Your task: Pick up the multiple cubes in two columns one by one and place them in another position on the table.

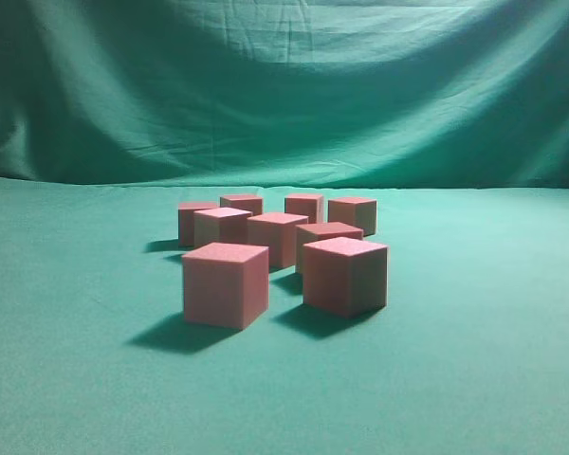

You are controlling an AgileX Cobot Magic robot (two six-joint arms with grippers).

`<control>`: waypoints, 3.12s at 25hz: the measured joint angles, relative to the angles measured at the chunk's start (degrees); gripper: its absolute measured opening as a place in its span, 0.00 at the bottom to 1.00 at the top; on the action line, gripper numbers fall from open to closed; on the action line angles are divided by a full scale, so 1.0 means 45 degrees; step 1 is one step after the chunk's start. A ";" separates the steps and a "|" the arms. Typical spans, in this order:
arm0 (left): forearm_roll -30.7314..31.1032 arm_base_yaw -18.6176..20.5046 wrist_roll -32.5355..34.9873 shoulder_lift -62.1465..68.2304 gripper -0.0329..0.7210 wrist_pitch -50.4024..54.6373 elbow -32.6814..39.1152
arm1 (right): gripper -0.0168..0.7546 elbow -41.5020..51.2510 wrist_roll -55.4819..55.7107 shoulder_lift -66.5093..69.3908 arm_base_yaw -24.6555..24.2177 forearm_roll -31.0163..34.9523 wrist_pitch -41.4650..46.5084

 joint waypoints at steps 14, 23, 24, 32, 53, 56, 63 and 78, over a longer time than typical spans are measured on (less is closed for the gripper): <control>0.0000 0.0000 0.0000 0.0000 0.04 0.0000 0.0000 | 0.37 0.0613 0.2034 0.3611 0.3713 -0.2528 -0.1420; 0.0000 0.0000 0.0000 0.0000 0.04 0.0000 0.0000 | 0.37 0.0613 0.3879 0.5174 0.3745 -0.3469 -0.2912; 0.0000 0.0000 0.0000 0.0000 0.04 0.0000 0.0000 | 0.37 0.0613 0.3985 0.5274 0.3745 -0.3542 -0.3031; 0.0000 0.0000 0.0000 0.0000 0.04 0.0000 0.0000 | 0.37 0.0590 0.4407 0.5982 0.3745 -0.4071 -0.3434; 0.0000 0.0000 0.0000 0.0000 0.04 0.0000 0.0000 | 0.62 0.0490 0.4028 0.6566 0.3745 -0.4035 -0.3597; 0.0000 0.0000 0.0000 0.0000 0.04 0.0000 0.0000 | 0.82 0.0083 0.3568 0.6625 0.3745 -0.4014 -0.2939; 0.0000 0.0000 0.0000 0.0000 0.04 0.0000 0.0000 | 0.86 -0.2254 0.3360 0.6498 0.3745 -0.4566 -0.1297; 0.0000 0.0000 0.0000 0.0000 0.04 0.0000 0.0000 | 0.02 -0.8087 0.3338 0.3753 0.3745 -0.4484 0.1380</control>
